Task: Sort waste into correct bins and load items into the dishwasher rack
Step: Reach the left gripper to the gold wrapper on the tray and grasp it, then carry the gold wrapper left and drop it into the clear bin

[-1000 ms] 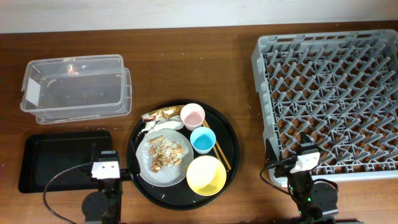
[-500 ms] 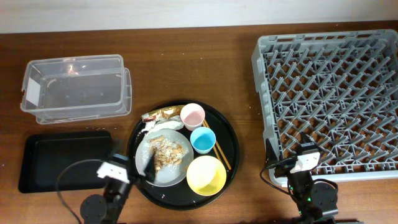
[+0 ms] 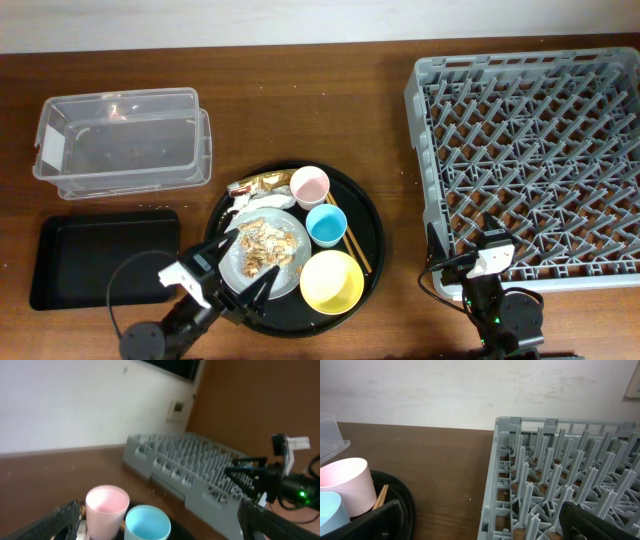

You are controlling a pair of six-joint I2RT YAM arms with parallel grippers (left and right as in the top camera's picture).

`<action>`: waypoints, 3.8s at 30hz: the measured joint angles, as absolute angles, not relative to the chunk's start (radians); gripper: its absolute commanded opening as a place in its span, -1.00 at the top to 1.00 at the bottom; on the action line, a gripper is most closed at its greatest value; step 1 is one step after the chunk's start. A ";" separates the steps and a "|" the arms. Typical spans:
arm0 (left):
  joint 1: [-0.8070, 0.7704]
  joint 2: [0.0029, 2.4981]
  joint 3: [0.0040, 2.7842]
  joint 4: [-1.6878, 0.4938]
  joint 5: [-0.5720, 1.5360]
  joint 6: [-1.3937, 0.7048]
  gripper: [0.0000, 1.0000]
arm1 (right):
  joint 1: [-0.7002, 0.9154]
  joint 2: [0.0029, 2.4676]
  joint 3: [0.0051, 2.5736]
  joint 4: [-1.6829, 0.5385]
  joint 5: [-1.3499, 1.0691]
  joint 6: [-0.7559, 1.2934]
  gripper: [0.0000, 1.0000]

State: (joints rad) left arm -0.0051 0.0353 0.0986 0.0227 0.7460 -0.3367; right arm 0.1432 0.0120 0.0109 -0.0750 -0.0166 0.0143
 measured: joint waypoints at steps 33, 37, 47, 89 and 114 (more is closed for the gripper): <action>-0.066 1.379 1.366 -1.072 0.404 -0.037 -0.99 | 0.143 0.012 0.011 -0.075 -0.017 0.014 -0.97; -0.075 1.436 1.374 -1.074 0.362 -0.056 -0.99 | 0.143 0.012 0.011 -0.075 -0.016 0.014 -0.97; -0.170 1.457 1.388 -0.945 0.163 -0.055 -0.96 | 0.143 0.012 0.011 -0.075 -0.017 0.014 -0.97; -0.236 1.969 1.392 -0.760 0.070 0.259 -0.25 | 0.144 0.012 0.011 -0.075 -0.017 0.014 -0.96; -0.237 1.973 1.512 -0.886 0.070 0.194 0.98 | 0.143 0.012 0.011 -0.075 -0.017 0.014 -0.97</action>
State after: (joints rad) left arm -0.2367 1.9732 1.5120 -0.8856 0.0700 0.1936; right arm 0.1432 0.0120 0.0109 -0.0750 -0.0166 0.0135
